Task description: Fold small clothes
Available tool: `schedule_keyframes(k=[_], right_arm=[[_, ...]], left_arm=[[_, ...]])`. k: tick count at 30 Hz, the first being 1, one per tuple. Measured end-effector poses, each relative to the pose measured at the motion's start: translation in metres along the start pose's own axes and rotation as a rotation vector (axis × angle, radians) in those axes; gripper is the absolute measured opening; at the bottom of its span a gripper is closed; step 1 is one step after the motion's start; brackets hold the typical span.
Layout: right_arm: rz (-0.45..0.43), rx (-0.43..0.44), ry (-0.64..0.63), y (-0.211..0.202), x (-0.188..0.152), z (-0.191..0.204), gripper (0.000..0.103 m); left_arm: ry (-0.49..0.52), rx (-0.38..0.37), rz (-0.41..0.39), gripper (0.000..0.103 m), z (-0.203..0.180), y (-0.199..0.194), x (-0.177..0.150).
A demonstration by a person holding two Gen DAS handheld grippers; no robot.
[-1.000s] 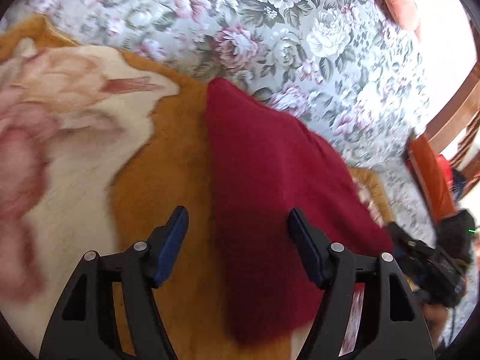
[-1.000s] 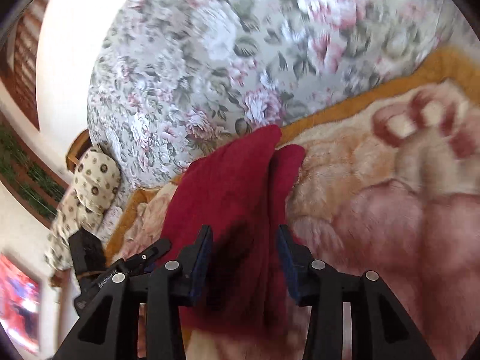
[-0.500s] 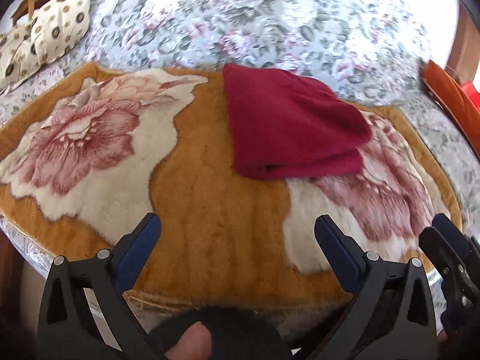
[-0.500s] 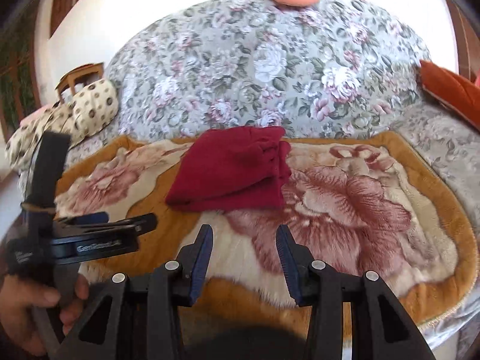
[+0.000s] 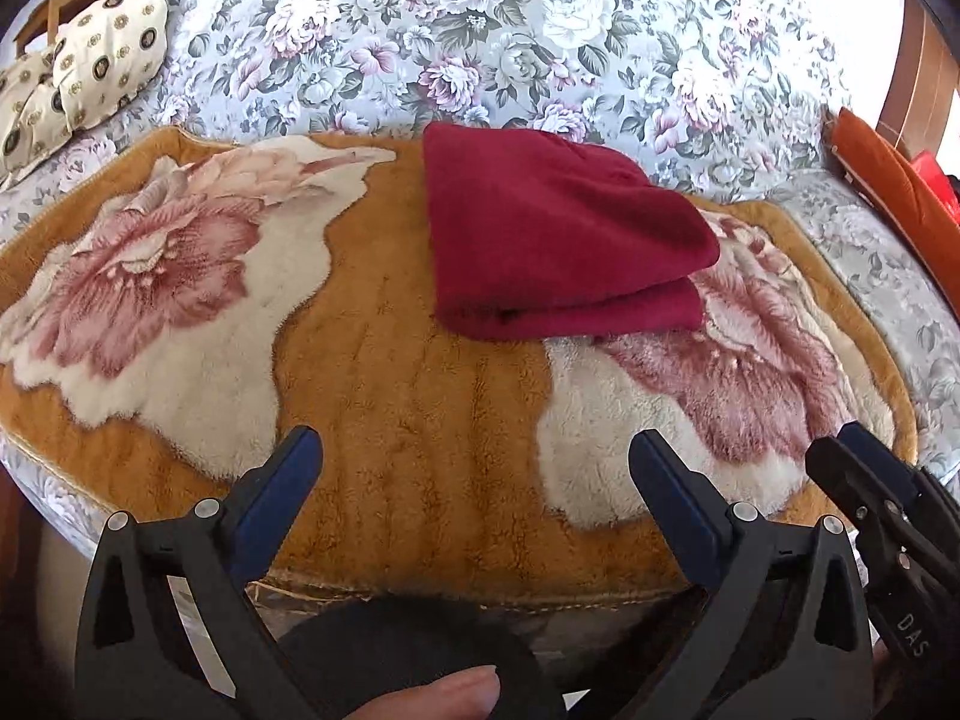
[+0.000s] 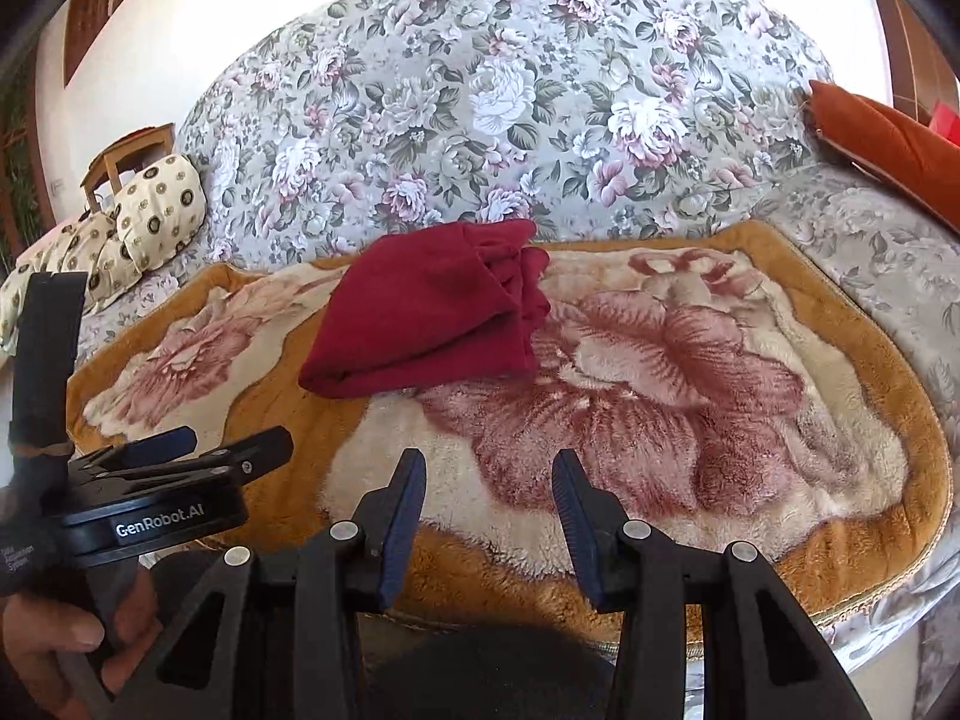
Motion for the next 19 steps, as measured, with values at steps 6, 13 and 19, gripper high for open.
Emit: schedule_keyframes(k=[6, 13, 19], right_arm=[[-0.016, -0.03, -0.039, -0.0025, 0.0011, 0.0052, 0.042], [-0.009, -0.026, -0.037, -0.0016, 0.0009, 0.0054, 0.042], [-0.007, -0.027, -0.037, -0.0012, 0.0004, 0.006, 0.042]], left_arm=[[0.031, 0.007, 0.007, 0.102, -0.0058, 0.0021, -0.0032], [0.022, -0.004, 0.015, 0.102, -0.0041, 0.0037, -0.0041], [0.031, -0.013, -0.003, 0.102, -0.0078, 0.0019, -0.003]])
Point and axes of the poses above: each gripper's, at about its wrist camera, not at the fingertips, and y roughly the way its jaws point, z to its left, x to its top, the point moved 9 cm from there along y, roughly the way its jaws point, and after that the axes turned 1 degree about z, right-handed, at the moved point
